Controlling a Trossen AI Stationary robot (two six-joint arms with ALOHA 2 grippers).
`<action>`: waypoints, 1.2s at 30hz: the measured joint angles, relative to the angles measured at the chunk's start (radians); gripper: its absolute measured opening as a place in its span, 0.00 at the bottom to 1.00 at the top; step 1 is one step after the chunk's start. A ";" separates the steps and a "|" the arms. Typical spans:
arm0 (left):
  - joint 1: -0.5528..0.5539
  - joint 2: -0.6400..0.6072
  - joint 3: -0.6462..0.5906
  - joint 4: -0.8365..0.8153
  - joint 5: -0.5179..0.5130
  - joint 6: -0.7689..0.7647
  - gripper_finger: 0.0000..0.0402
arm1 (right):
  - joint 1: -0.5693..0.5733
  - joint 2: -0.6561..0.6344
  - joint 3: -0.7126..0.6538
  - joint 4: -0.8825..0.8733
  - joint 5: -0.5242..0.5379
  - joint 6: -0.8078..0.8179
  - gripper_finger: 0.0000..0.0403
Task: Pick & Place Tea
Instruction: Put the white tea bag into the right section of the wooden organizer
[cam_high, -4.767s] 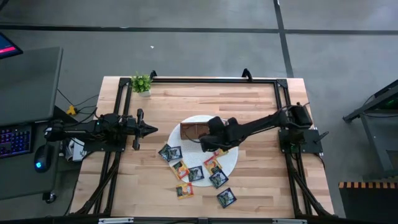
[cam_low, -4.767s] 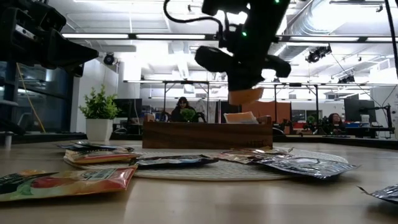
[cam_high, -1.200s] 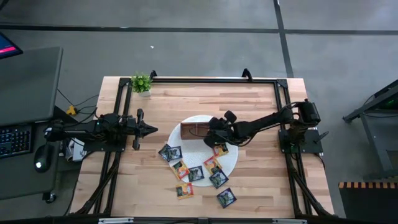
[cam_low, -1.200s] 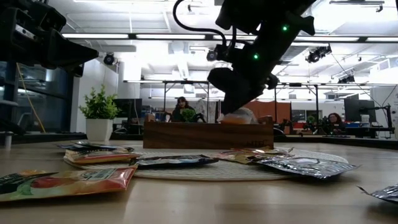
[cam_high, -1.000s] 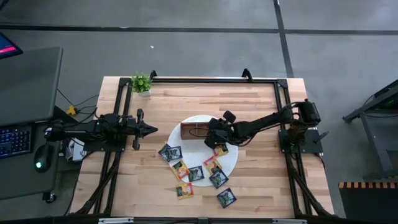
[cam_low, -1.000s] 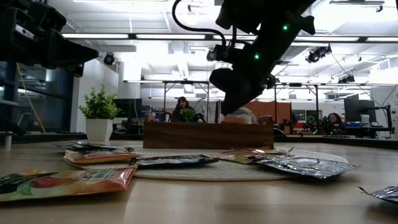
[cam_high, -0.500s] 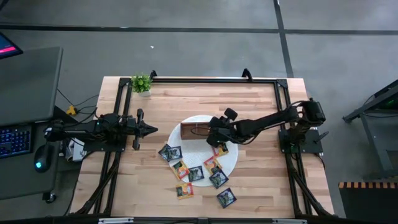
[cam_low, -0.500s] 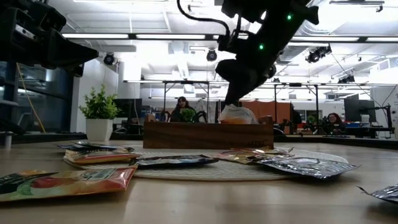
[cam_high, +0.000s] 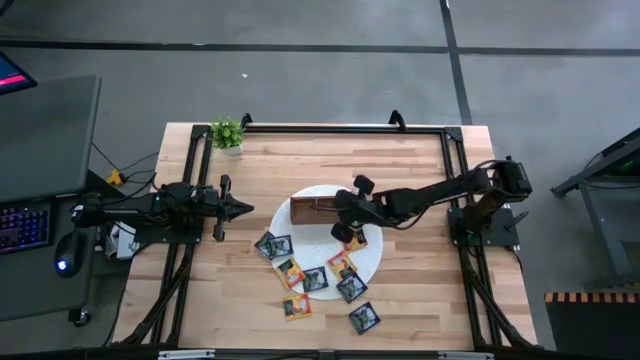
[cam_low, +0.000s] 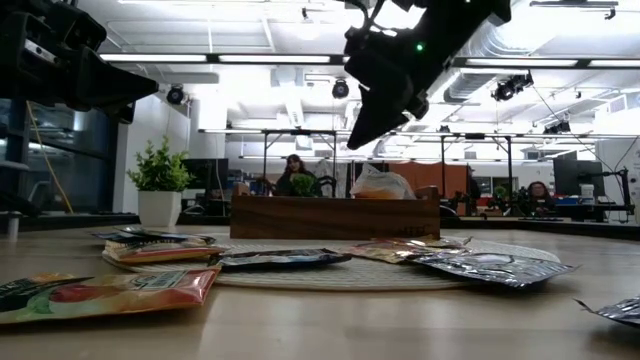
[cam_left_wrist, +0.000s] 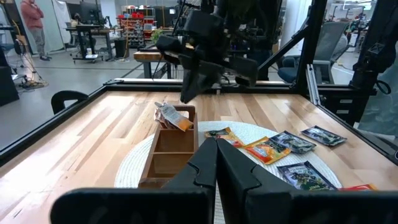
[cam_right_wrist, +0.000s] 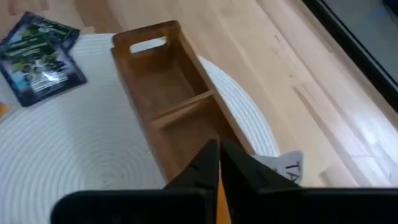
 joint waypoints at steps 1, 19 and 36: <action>0.000 0.000 0.000 0.000 0.000 0.000 0.00 | -0.001 0.000 0.000 0.005 0.009 0.002 0.02; 0.000 0.000 0.000 0.000 0.000 0.000 0.00 | -0.059 0.122 0.070 0.043 -0.020 0.132 0.00; 0.000 0.000 0.000 0.000 0.001 0.000 0.00 | -0.059 0.190 0.116 -0.122 -0.059 0.240 0.00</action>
